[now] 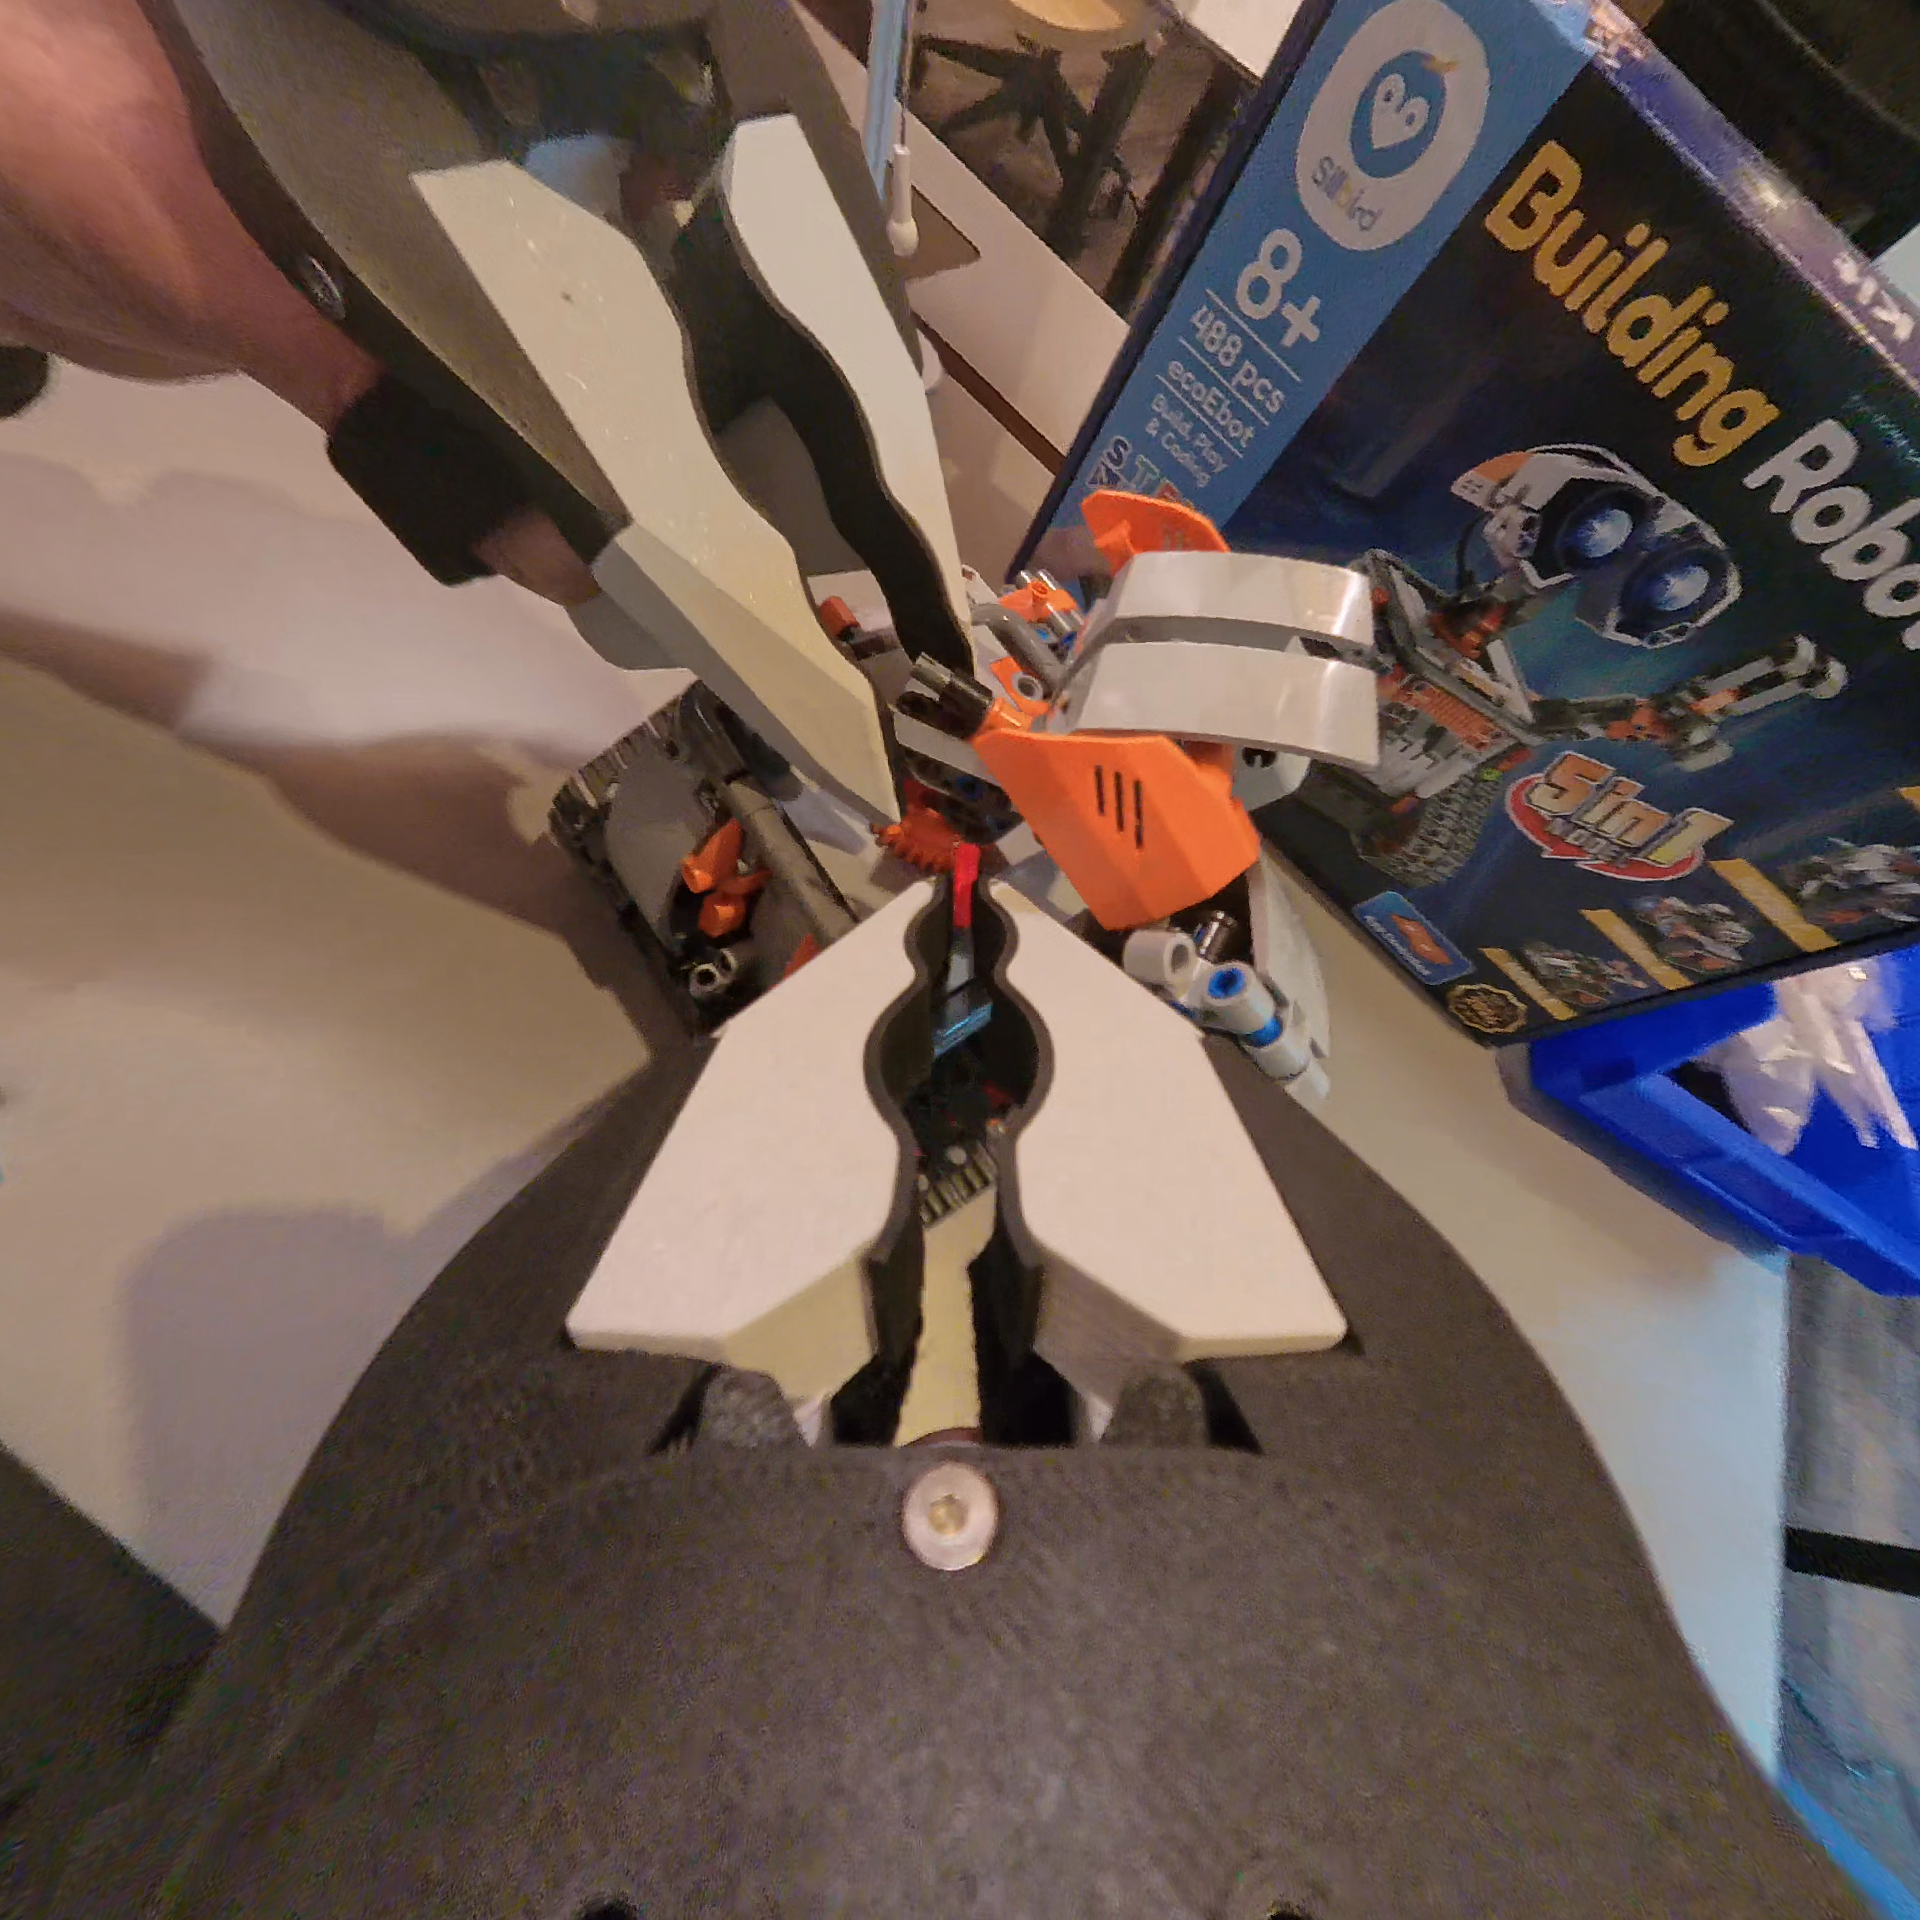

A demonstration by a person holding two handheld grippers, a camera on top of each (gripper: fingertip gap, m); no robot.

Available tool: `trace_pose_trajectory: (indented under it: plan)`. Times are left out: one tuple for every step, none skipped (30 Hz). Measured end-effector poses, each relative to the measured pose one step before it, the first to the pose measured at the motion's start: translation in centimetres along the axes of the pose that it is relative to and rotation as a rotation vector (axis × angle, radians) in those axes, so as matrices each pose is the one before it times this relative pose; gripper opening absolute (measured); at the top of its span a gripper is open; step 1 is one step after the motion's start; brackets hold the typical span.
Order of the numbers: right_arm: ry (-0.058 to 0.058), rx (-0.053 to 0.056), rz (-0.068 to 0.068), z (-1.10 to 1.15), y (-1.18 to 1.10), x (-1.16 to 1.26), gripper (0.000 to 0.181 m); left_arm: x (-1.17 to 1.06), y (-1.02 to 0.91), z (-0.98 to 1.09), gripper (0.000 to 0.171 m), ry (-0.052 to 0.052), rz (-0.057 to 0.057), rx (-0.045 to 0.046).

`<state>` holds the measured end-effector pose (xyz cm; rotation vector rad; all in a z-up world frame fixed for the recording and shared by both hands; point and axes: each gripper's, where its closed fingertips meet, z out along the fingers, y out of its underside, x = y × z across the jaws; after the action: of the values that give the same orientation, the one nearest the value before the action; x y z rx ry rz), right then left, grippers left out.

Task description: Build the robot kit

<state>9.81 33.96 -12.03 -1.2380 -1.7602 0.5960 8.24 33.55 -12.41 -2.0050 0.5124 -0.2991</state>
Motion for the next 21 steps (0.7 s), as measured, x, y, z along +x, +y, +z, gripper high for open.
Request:
trace_pose_trajectory:
  plan:
    - [0.0134, -0.0061, -0.0130, 0.076, 0.024, 0.161, 0.001, -0.042, -0.036, 0.084, 0.026, -0.0029, 0.0021, -0.00412]
    - [0.0056, -0.0032, -0.0139, 0.104, -0.027, 0.049, 0.001, -0.058, -0.026, 0.066, 0.026, -0.0033, 0.0018, -0.00428]
    - [0.0044, -0.0019, -0.0207, 0.107, -0.061, -0.024, 0.001, -0.063, -0.071, 0.050, 0.026, -0.0032, 0.0001, -0.00121]
    - [0.0116, -0.0086, -0.0255, 0.113, 0.008, 0.057, 0.001, -0.028, -0.156, 0.035, 0.026, -0.0031, -0.0001, 0.00223]
    - [0.0145, -0.0098, -0.0249, 0.104, 0.029, 0.121, 0.001, -0.025, -0.157, 0.027, 0.026, -0.0039, 0.0010, 0.00163]
    - [0.0106, -0.0082, -0.0206, 0.092, 0.042, 0.097, 0.001, -0.026, -0.104, 0.025, 0.026, -0.0036, 0.0012, -0.00116]
    - [0.0149, -0.0078, -0.0178, 0.060, 0.069, 0.180, 0.001, -0.029, -0.063, 0.040, 0.026, -0.0025, -0.0019, -0.00260]
    - [0.0076, -0.0072, -0.0189, 0.072, 0.088, 0.076, 0.001, -0.040, -0.068, 0.029, 0.026, -0.0024, -0.0037, -0.00037]
    - [-0.0049, -0.0013, -0.0145, 0.084, 0.021, -0.099, 0.001, -0.003, -0.066, 0.058, 0.025, -0.0005, -0.0040, 0.00124]
    - [0.0000, 0.0008, -0.0053, 0.055, 0.024, 0.015, 0.001, -0.007, -0.049, 0.059, 0.025, -0.0009, -0.0040, 0.00065]
    - [-0.0007, -0.0006, -0.0074, 0.033, 0.024, 0.024, 0.001, -0.053, -0.033, 0.022, 0.025, -0.0017, -0.0047, -0.00004]
    - [-0.0072, 0.0013, -0.0086, -0.002, -0.041, -0.059, 0.001, -0.005, -0.030, 0.012, 0.025, 0.0012, -0.0064, 0.00017]
    - [-0.0060, 0.0004, -0.0057, 0.028, -0.021, -0.039, 0.001, -0.003, -0.019, 0.021, 0.025, 0.0004, -0.0032, 0.00075]
    - [-0.0015, -0.0011, -0.0050, 0.066, -0.001, 0.009, 0.001, -0.041, -0.003, -0.001, 0.025, -0.0027, -0.0008, 0.00038]
    - [-0.0022, 0.0013, -0.0056, 0.053, -0.025, 0.004, 0.001, -0.062, -0.043, -0.002, 0.025, -0.0042, -0.0020, 0.00214]
    - [-0.0056, 0.0016, -0.0002, 0.045, -0.010, -0.031, 0.001, -0.073, -0.035, 0.030, 0.025, -0.0051, -0.0022, 0.00409]
    - [-0.0072, 0.0017, 0.0054, 0.025, -0.004, -0.031, 0.001, -0.026, 0.005, 0.063, 0.025, -0.0014, -0.0022, 0.00065]
    - [-0.0052, 0.0015, 0.0018, -0.014, 0.007, -0.002, 0.001, -0.002, -0.012, 0.015, 0.025, 0.0041, -0.0036, 0.00036]
    - [-0.0048, 0.0001, -0.0023, -0.012, 0.003, -0.039, 0.001, 0.040, -0.018, -0.001, 0.025, 0.0096, -0.0075, -0.00163]
    - [-0.0036, -0.0005, -0.0004, 0.002, -0.006, -0.003, 0.001, 0.050, 0.027, 0.017, 0.026, 0.0089, -0.0008, -0.00368]
    - [-0.0028, 0.0000, 0.0004, 0.019, -0.012, -0.001, 0.001, 0.001, 0.034, -0.024, 0.026, 0.0074, -0.0006, -0.00567]
